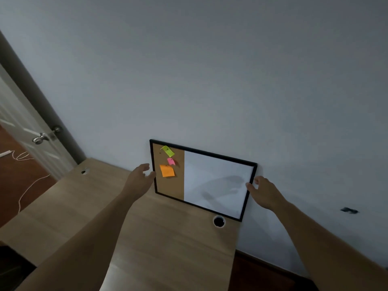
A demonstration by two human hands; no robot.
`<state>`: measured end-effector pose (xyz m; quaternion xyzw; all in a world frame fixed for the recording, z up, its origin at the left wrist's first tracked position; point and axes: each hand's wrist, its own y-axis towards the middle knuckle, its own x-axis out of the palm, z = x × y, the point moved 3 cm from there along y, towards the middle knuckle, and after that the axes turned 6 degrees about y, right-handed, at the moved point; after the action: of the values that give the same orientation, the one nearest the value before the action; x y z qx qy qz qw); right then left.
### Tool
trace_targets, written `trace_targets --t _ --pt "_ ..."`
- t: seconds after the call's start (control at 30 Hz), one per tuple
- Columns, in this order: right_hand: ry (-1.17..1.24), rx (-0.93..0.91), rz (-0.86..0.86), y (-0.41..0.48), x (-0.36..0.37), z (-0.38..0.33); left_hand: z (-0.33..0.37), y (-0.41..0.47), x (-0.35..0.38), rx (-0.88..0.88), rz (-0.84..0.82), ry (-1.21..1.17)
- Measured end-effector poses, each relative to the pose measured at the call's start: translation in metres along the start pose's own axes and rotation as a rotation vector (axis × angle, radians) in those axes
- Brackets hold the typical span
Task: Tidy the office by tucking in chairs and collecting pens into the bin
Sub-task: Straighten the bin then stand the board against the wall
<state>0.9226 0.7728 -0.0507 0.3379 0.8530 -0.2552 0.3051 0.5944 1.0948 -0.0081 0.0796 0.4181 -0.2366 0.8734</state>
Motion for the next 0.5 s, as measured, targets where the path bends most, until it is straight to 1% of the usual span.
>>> trace_targets --t 0.13,0.27,0.37,0.43,0.5 --pt "0.009 0.047 0.004 0.02 0.012 -0.005 -0.015 0.044 0.011 -0.023 -0.05 0.001" --pt "-0.019 0.1 0.049 0.035 0.02 -0.008 -0.027 0.09 0.021 -0.066 -0.116 -0.011" --pt "-0.065 0.137 0.123 0.044 0.022 -0.01 -0.027 0.125 0.025 -0.125 -0.142 -0.081" --pt "-0.103 0.206 0.176 0.047 0.019 -0.012 -0.028 0.146 0.03 -0.178 -0.16 -0.172" --pt "-0.119 0.277 0.184 0.05 0.015 -0.012 -0.031 0.163 0.035 -0.236 -0.18 -0.267"
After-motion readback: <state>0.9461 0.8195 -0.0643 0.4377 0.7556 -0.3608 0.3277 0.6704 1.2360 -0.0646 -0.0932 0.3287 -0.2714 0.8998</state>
